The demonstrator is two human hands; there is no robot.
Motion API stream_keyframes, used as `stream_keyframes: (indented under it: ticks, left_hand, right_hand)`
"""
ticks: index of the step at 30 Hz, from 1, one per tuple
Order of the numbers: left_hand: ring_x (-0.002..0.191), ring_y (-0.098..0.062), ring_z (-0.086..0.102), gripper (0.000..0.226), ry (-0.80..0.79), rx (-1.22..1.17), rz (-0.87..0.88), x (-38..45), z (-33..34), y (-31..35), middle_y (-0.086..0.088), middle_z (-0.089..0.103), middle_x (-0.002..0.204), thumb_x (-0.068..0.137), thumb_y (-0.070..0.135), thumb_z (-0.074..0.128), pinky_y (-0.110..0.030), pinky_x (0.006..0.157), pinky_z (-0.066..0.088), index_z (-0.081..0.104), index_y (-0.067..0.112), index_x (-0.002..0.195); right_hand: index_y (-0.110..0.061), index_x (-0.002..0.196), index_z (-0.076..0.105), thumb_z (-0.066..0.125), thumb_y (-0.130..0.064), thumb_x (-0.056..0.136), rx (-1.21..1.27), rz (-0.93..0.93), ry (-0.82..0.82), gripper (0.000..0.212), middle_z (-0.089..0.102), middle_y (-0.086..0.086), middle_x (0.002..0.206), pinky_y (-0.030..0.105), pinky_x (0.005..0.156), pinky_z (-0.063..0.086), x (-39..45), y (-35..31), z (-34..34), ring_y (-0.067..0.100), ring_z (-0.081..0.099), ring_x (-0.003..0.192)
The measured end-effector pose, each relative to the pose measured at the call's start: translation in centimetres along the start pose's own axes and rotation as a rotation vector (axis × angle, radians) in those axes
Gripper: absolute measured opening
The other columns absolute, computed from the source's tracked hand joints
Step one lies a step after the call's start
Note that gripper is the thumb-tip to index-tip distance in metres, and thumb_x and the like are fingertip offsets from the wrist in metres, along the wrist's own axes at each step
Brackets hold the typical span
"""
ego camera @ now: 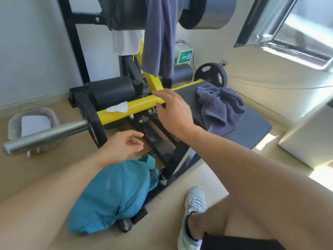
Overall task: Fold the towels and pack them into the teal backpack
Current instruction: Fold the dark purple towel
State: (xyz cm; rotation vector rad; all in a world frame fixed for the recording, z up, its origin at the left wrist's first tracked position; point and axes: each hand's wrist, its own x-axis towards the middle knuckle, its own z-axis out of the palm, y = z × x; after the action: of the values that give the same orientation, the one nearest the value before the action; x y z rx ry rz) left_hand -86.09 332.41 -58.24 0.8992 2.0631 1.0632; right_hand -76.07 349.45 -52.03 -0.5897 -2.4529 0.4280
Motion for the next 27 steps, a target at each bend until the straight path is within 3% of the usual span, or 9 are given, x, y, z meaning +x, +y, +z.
stream_keyframes:
  ticks: [3, 6, 9, 13, 16, 18, 20, 23, 27]
  left_hand:
    - [0.096, -0.012, 0.069, 0.039, 0.033, 0.040, 0.110, 0.1, 0.6, 1.2, 0.014, 0.071, 0.111, 0.093, 0.021, 0.073, -0.030, 0.086, 0.055, 0.062, 0.038, 0.126]
    - [0.098, -0.006, 0.068, 0.045, 0.051, 0.051, 0.167, 0.1, 1.2, 2.3, 0.016, 0.067, 0.119, 0.094, 0.019, 0.071, -0.017, 0.079, 0.047, 0.058, 0.034, 0.135]
    - [0.104, -0.003, 0.067, 0.051, 0.060, 0.078, 0.206, 0.3, 1.9, 3.1, 0.017, 0.063, 0.126, 0.094, 0.021, 0.071, -0.025, 0.096, 0.049, 0.054, 0.033, 0.140]
    - [0.120, -0.003, 0.058, 0.061, 0.084, 0.115, 0.246, 0.7, 2.5, 3.8, 0.018, 0.055, 0.139, 0.093, 0.023, 0.072, -0.035, 0.106, 0.049, 0.046, 0.037, 0.147]
    - [0.133, -0.004, 0.047, 0.083, 0.148, 0.076, 0.305, 0.6, 2.5, 4.0, 0.015, 0.043, 0.151, 0.088, 0.022, 0.079, -0.038, 0.110, 0.047, 0.032, 0.039, 0.154]
    - [0.143, -0.007, 0.036, 0.104, 0.250, 0.084, 0.340, 0.6, 1.9, 4.2, 0.013, 0.032, 0.159, 0.079, 0.026, 0.087, -0.034, 0.115, 0.038, 0.021, 0.040, 0.158]
    - [0.146, -0.012, 0.033, 0.110, 0.333, 0.128, 0.396, 0.3, 0.8, 4.2, 0.009, 0.034, 0.159, 0.068, 0.040, 0.091, -0.034, 0.117, 0.034, 0.026, 0.037, 0.157]
    - [0.112, -0.010, 0.061, 0.067, 0.326, 0.168, 0.353, -0.5, -0.9, 3.4, 0.017, 0.066, 0.119, 0.059, 0.063, 0.075, -0.030, 0.095, 0.049, 0.064, 0.038, 0.120]
    - [0.075, 0.010, 0.063, 0.020, 0.299, 0.124, 0.275, -1.8, -1.8, 2.2, 0.018, 0.071, 0.084, 0.079, 0.040, 0.082, -0.009, 0.063, 0.042, 0.068, 0.032, 0.092]
  right_hand:
    - [-0.029, 0.139, 0.058, 0.057, -0.022, 0.091, -0.225, 0.103, 0.085, 0.048, 0.052, -0.003, 0.145, 0.038, 0.110, 0.031, 1.5, 1.7, -4.3, 0.023, 0.040, 0.136]
    - [-0.032, 0.147, 0.044, 0.063, -0.036, 0.084, -0.428, 0.407, 0.022, 0.065, 0.032, 0.004, 0.160, 0.055, 0.120, 0.017, 1.5, 5.7, -6.6, 0.035, 0.020, 0.150]
    - [-0.027, 0.152, 0.031, 0.058, -0.048, 0.089, -0.338, 0.663, -0.115, 0.072, 0.026, 0.010, 0.162, 0.062, 0.118, 0.022, -0.2, 8.6, -6.6, 0.045, 0.022, 0.148]
    - [-0.022, 0.143, 0.047, 0.054, -0.019, 0.093, -0.246, 0.510, -0.049, 0.050, 0.057, 0.013, 0.138, 0.048, 0.099, 0.044, -0.5, 7.9, -5.6, 0.040, 0.047, 0.126]
    - [-0.023, 0.137, 0.055, 0.056, -0.012, 0.092, -0.112, 0.348, -0.064, 0.047, 0.065, 0.010, 0.127, 0.038, 0.088, 0.049, -0.5, 5.5, -5.0, 0.034, 0.057, 0.117]
    - [-0.024, 0.132, 0.060, 0.057, -0.010, 0.094, 0.106, 0.254, -0.184, 0.041, 0.068, 0.004, 0.122, 0.031, 0.085, 0.045, -0.7, 3.4, -4.5, 0.026, 0.061, 0.113]
    - [-0.020, 0.122, 0.065, 0.061, -0.007, 0.094, 0.346, 0.187, -0.374, 0.031, 0.072, 0.003, 0.114, 0.036, 0.090, 0.051, -1.0, 1.8, -3.8, 0.025, 0.065, 0.108]
    - [-0.012, 0.120, 0.066, 0.068, -0.008, 0.095, 0.634, 0.226, -0.521, 0.026, 0.075, 0.009, 0.109, 0.042, 0.097, 0.057, -1.8, 0.5, -2.7, 0.025, 0.071, 0.106]
    - [-0.022, 0.119, 0.067, 0.076, -0.035, 0.089, 0.556, 0.261, -0.424, 0.034, 0.075, -0.006, 0.097, 0.022, 0.085, 0.057, -1.9, -0.1, -2.2, 0.000, 0.071, 0.088]
